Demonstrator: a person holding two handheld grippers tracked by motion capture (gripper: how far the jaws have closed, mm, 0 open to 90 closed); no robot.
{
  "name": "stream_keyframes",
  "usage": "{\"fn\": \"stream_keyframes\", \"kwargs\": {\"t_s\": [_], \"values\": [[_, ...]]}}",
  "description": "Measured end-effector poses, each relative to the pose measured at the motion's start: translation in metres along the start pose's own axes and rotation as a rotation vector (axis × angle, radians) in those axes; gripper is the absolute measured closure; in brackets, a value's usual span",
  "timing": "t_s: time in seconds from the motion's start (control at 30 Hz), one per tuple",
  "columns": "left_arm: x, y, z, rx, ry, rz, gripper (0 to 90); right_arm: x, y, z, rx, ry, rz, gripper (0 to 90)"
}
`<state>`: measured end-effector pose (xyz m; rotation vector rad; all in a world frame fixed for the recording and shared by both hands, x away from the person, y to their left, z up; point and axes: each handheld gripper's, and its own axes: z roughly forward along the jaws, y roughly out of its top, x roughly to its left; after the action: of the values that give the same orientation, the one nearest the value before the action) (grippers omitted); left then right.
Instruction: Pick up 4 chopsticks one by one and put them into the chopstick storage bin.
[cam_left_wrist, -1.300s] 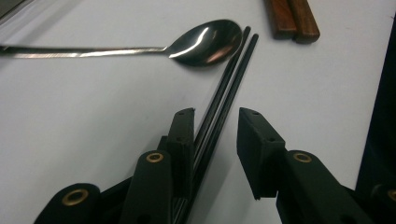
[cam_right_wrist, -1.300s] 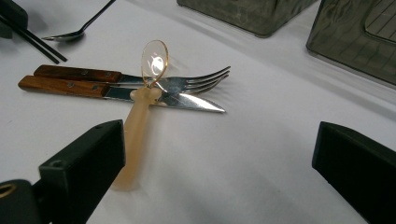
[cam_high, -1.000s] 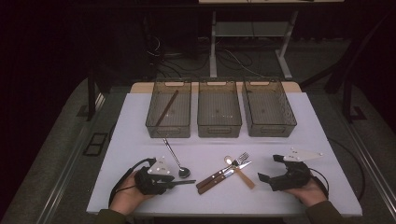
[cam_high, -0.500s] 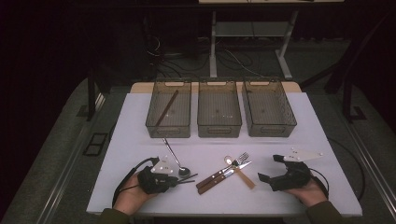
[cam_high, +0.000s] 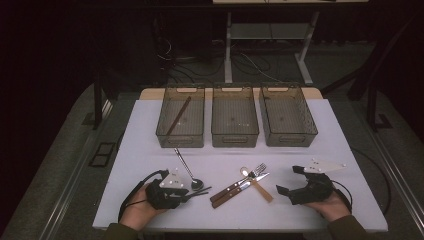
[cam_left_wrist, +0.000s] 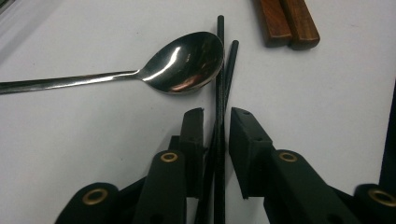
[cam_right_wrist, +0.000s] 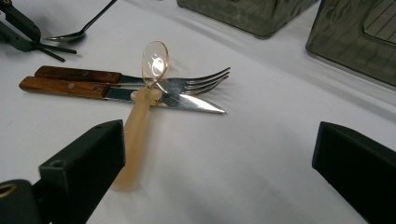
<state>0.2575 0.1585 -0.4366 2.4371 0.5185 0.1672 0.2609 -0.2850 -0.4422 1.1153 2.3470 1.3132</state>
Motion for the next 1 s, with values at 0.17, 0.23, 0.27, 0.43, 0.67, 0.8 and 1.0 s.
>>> {"fn": "stream_keyframes", "kwargs": {"t_s": [0.17, 0.23, 0.27, 0.43, 0.67, 0.8, 1.0], "values": [[-0.004, 0.000, -0.003, -0.011, 0.002, 0.013, 67.1, 0.000, 0.000, 0.000, -0.001, 0.000, 0.001, 2.3], [-0.004, -0.001, -0.007, -0.026, 0.009, 0.006, 65.1, 0.000, 0.000, 0.000, -0.001, -0.001, 0.001, 2.3], [-0.003, -0.002, -0.010, -0.035, 0.010, 0.013, 64.8, 0.000, 0.000, 0.000, -0.001, -0.001, 0.001, 2.3], [-0.004, -0.016, -0.029, -0.068, 0.032, -0.048, 66.3, 0.000, 0.000, 0.000, -0.003, 0.001, 0.000, 2.3], [-0.006, -0.045, -0.049, -0.091, 0.056, -0.130, 72.0, 0.000, 0.000, 0.000, 0.000, 0.000, 0.000, 2.3], [-0.006, -0.050, -0.050, -0.081, 0.057, -0.140, 74.2, 0.000, 0.000, 0.000, 0.000, 0.001, -0.001, 2.3], [-0.004, -0.053, -0.043, -0.040, 0.043, -0.136, 76.9, 0.000, 0.000, 0.000, -0.002, 0.002, 0.001, 2.3]]}}
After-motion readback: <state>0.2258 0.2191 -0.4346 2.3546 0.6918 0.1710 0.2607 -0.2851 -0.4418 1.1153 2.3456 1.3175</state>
